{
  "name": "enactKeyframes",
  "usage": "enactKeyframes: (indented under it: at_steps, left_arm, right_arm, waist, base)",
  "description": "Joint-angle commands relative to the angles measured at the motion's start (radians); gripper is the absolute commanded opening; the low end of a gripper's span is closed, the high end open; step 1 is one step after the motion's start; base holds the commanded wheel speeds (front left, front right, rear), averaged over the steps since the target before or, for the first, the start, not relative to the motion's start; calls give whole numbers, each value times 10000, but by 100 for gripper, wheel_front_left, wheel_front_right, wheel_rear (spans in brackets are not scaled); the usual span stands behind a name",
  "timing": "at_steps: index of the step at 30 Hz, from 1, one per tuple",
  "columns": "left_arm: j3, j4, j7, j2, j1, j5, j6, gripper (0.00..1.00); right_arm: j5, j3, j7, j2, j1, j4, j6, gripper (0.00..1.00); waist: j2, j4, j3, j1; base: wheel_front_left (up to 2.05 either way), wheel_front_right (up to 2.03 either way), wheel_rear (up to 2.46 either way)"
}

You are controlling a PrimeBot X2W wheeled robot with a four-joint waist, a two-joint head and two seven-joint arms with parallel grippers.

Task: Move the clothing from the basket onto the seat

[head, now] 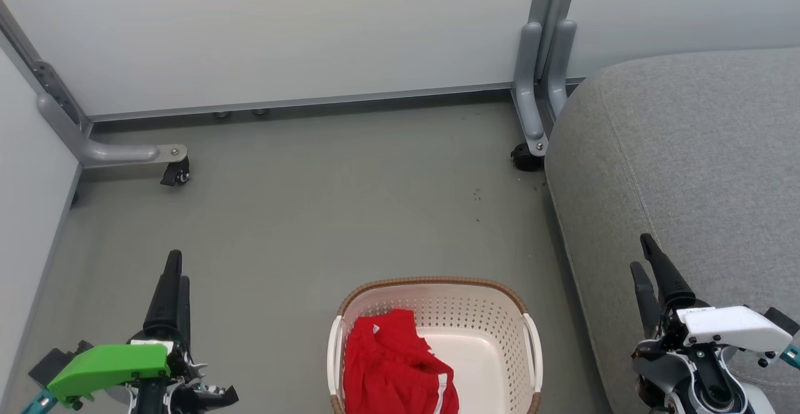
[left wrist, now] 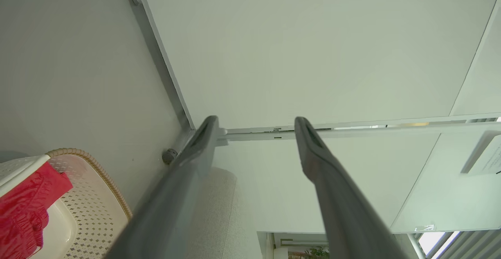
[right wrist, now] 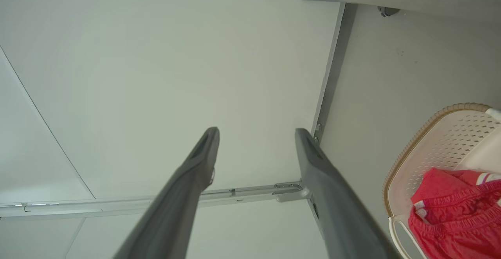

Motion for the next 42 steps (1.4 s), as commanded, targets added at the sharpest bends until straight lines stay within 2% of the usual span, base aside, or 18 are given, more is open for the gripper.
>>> enactKeyframes:
  at_steps: [1, 22, 26, 27, 42]
  left_arm:
    - [-51, -298, -116, 159, -328, 371, 0, 100]
    - [-691, -1192, -1030, 434, -105, 5042, -1, 100]
    - [-733, -1195, -1106, 444, -83, 5356, -1, 100]
    - [-846, -1197, -1268, 505, -51, 6175, -1, 100]
    - [-1110, -1074, -1716, 616, 34, 8254, -2, 100]
  right_arm:
    - [-381, 62, -125, -140, -211, -210, 19, 100]
    - [-5780, 624, -1043, -197, -144, -1015, 23, 100]
    - [-6215, 697, -1116, -227, -142, -1061, 23, 100]
    - [-7179, 857, -1279, -270, -156, -1139, 23, 100]
    - [-9316, 1132, -1725, -291, -117, -1144, 26, 100]
  waist:
    - [0, 0, 3, 0]
    - [0, -71, 39, 0]
    - [0, -76, 44, 0]
    - [0, -87, 61, 0]
    - [0, -123, 93, 0]
  base:
    - [0, 0, 0]
    - [0, 0, 0]
    - [0, 0, 0]
    - [0, 0, 0]
    - [0, 0, 0]
